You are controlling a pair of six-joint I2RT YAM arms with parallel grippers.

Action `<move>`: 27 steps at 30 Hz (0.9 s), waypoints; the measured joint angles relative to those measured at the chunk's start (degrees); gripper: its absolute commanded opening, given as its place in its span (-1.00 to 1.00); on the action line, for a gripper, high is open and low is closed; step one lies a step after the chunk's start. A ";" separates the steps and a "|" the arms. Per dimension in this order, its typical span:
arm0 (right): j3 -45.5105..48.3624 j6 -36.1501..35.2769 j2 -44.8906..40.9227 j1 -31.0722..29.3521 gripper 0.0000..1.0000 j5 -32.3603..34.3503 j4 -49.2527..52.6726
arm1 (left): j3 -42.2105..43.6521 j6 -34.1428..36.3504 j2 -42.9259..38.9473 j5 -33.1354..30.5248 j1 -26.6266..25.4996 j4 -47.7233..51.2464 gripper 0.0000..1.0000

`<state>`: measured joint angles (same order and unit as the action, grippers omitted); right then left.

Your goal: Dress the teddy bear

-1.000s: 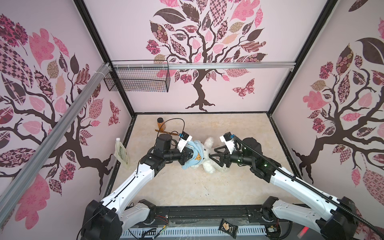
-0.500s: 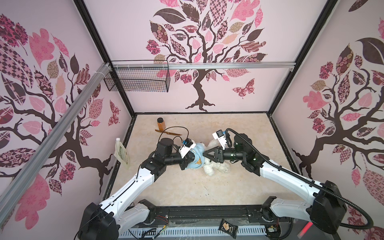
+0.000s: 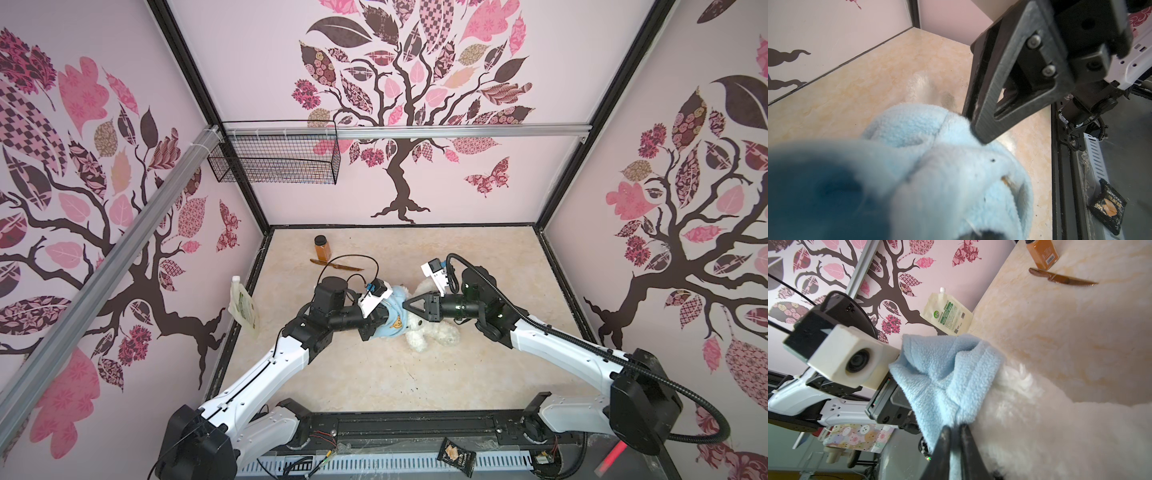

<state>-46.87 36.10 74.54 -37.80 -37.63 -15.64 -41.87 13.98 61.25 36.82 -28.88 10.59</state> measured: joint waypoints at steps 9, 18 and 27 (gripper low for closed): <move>4.07 3.19 -0.37 5.64 -1.00 3.78 -1.36 | 2.29 -0.26 -4.11 -0.57 -0.04 -0.22 -1.00; 8.68 5.22 -0.37 8.00 -1.00 2.49 -3.23 | 6.84 -13.07 -7.08 -2.71 1.16 -7.72 -1.00; 8.66 2.58 -0.33 8.52 -0.54 0.37 -5.25 | 6.84 -28.24 -4.42 -7.28 2.36 -8.28 -1.00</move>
<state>-38.22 38.68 74.22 -29.28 -37.26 -20.88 -35.03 -14.26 56.84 29.54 -26.52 2.31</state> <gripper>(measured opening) 0.162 0.068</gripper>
